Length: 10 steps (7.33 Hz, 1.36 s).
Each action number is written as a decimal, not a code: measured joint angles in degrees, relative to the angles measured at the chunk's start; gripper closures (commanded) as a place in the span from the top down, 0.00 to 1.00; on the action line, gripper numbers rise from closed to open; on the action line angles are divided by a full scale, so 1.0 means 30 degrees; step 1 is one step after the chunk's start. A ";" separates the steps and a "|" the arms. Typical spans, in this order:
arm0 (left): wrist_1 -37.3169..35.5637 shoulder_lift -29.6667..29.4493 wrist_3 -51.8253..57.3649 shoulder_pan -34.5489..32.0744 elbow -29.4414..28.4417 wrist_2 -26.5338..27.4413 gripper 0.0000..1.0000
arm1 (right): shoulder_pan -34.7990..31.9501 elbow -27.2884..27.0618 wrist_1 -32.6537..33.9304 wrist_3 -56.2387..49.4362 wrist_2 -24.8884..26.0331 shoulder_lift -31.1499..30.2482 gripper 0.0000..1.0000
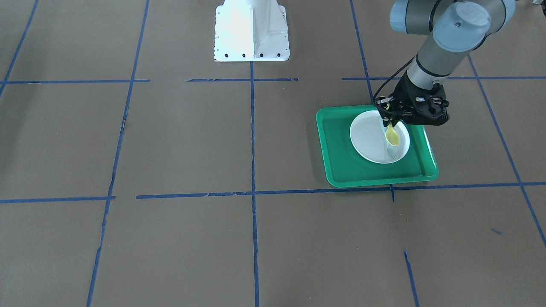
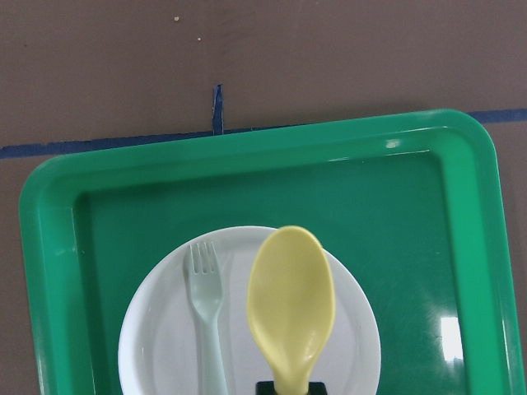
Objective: Place spoon
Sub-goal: 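Carry the spoon past the plate to the tray's open side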
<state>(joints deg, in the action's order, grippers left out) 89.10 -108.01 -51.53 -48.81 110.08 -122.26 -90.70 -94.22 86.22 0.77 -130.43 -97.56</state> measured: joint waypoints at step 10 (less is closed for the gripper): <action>0.5286 -0.1918 -0.4686 0.3274 -0.5380 -0.0350 0.00 | 0.0000 0.0001 -0.0001 0.0008 0.0000 0.0000 1.00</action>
<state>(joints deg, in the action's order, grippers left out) 104.96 -113.77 -65.59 -38.98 93.94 -123.31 -90.70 -94.22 86.22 0.79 -130.43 -97.56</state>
